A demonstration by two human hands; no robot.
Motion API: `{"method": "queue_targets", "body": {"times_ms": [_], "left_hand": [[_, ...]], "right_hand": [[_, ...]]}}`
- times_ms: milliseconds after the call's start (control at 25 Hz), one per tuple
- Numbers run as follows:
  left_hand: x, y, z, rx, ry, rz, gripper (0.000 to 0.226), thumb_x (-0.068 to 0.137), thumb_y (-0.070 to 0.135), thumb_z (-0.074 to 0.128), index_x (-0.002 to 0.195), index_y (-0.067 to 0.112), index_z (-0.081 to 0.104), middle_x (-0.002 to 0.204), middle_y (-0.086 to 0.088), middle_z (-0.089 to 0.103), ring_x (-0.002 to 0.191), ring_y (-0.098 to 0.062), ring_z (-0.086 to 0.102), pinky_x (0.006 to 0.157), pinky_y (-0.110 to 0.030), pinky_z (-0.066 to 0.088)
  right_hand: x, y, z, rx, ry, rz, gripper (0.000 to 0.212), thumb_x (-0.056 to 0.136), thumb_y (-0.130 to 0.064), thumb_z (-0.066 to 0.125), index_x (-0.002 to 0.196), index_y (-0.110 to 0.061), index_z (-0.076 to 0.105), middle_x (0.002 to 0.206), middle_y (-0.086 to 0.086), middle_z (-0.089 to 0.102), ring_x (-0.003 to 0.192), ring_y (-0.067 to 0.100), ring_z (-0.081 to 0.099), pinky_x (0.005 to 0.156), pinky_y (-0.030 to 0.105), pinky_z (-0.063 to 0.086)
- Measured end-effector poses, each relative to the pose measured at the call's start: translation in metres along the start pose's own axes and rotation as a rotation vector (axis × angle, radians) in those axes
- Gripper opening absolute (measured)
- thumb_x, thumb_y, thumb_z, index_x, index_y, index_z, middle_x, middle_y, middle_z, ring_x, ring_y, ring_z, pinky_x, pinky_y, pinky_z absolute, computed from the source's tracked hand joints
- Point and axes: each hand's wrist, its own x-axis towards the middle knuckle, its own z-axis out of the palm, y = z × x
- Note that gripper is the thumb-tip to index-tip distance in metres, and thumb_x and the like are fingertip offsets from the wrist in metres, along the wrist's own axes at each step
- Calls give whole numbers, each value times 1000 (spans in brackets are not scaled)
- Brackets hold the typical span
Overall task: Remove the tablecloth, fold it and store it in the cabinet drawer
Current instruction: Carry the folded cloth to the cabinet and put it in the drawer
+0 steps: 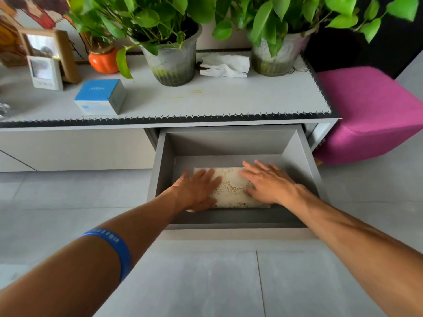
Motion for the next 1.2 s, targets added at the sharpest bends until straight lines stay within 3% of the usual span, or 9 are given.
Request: {"method": "queue_targets", "body": {"times_ms": [160,240,360,440,520,640,760,920,1200], "left_hand": [[-21,4,-30,51,-187,-61,68,98,59,25,154,31,0,164,-4,-5,149,-28,3,115,-61,13],[-41,7,-50,-76,28,-104,65,98,58,23,153,26,15,163,-7,12,149,-29,13,118,-56,14],[-96,19,-49,-244,620,19,57,100,53,28,145,21,38,153,-10,38,140,-30,35,115,-42,30],[-133,27,-36,-201,799,222,57,101,51,31,150,22,33,157,-13,31,145,-31,28,119,-43,21],[-158,36,-13,39,737,374,64,99,52,37,153,23,23,162,-12,18,149,-32,15,121,-46,9],[-171,42,23,443,562,333,86,84,43,62,154,18,19,162,-8,13,148,-27,14,118,-48,5],[-169,43,38,477,469,277,97,73,32,69,154,17,19,164,-8,5,146,-28,17,118,-50,12],[-157,25,38,701,477,473,89,81,34,65,154,18,17,163,-4,13,149,-25,14,122,-46,1],[-123,-6,11,644,486,214,83,83,26,62,153,13,19,162,-16,9,148,-33,8,119,-48,6]], "right_hand": [[-23,-11,-26,113,-88,-8,60,102,-44,39,156,-32,14,165,-7,-4,152,19,3,124,40,8],[-51,-21,-34,208,188,-48,55,101,-43,42,153,-28,29,165,-2,14,149,19,22,120,38,23],[-112,-45,-6,233,958,-273,42,98,-22,52,140,-19,51,143,3,55,124,23,57,100,36,46],[-145,-63,38,150,1201,-454,49,90,-11,57,139,-12,52,145,8,52,128,27,54,105,39,42],[-154,-69,76,-49,1141,-424,63,86,-11,61,146,-12,43,155,12,38,141,34,39,113,50,33],[-144,-58,104,-237,1070,-253,73,84,-11,62,151,-22,34,161,8,27,146,33,29,118,52,22],[-144,-53,125,-294,993,-283,79,82,-13,57,154,-27,27,164,2,21,150,30,21,121,52,10],[-139,-36,131,-379,878,-322,72,83,-18,52,152,-26,33,162,-5,25,150,22,19,123,45,7],[-98,-10,85,-425,879,-107,85,77,-2,58,154,-19,26,164,0,18,151,25,17,120,50,19]]}}
